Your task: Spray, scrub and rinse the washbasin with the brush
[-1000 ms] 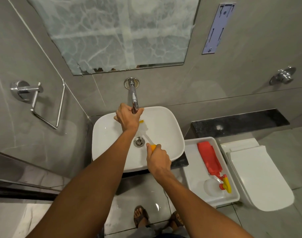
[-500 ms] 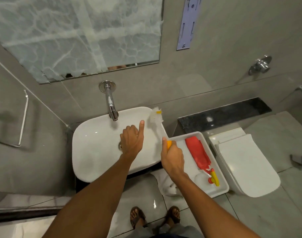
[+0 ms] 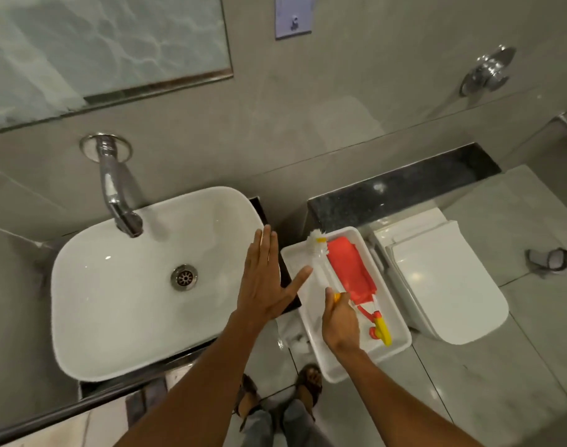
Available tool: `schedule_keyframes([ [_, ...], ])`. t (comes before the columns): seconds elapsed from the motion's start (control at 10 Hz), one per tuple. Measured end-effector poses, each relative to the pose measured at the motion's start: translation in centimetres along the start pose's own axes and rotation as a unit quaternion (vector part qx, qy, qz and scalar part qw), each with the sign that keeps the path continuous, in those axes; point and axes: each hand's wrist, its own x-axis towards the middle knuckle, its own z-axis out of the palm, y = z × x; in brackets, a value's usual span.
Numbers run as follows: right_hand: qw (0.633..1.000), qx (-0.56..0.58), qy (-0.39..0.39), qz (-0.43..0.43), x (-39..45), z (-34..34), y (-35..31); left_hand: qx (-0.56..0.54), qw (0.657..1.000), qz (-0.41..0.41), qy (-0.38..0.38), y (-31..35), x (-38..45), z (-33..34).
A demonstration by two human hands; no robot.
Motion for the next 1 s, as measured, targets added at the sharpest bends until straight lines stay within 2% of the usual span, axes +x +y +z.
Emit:
schedule_keyframes([
  [0.2,0.994,-0.002,-0.069,0.081,3.6,4.0,4.0,0.031,0.999,0.008,0.025,-0.8,-0.2,1.7],
  [0.5,0.99,0.007,-0.123,0.067,7.4,8.5,7.2,0.034,0.999,0.019,0.015,-0.9,-0.2,1.8],
  [0.7,0.992,0.004,-0.105,0.076,7.1,9.0,8.0,0.031,0.999,0.02,0.012,-0.8,-0.3,1.7],
  [1.0,0.996,-0.033,-0.083,0.019,5.5,6.7,6.2,0.042,0.999,0.021,0.015,-0.3,-0.4,0.9],
])
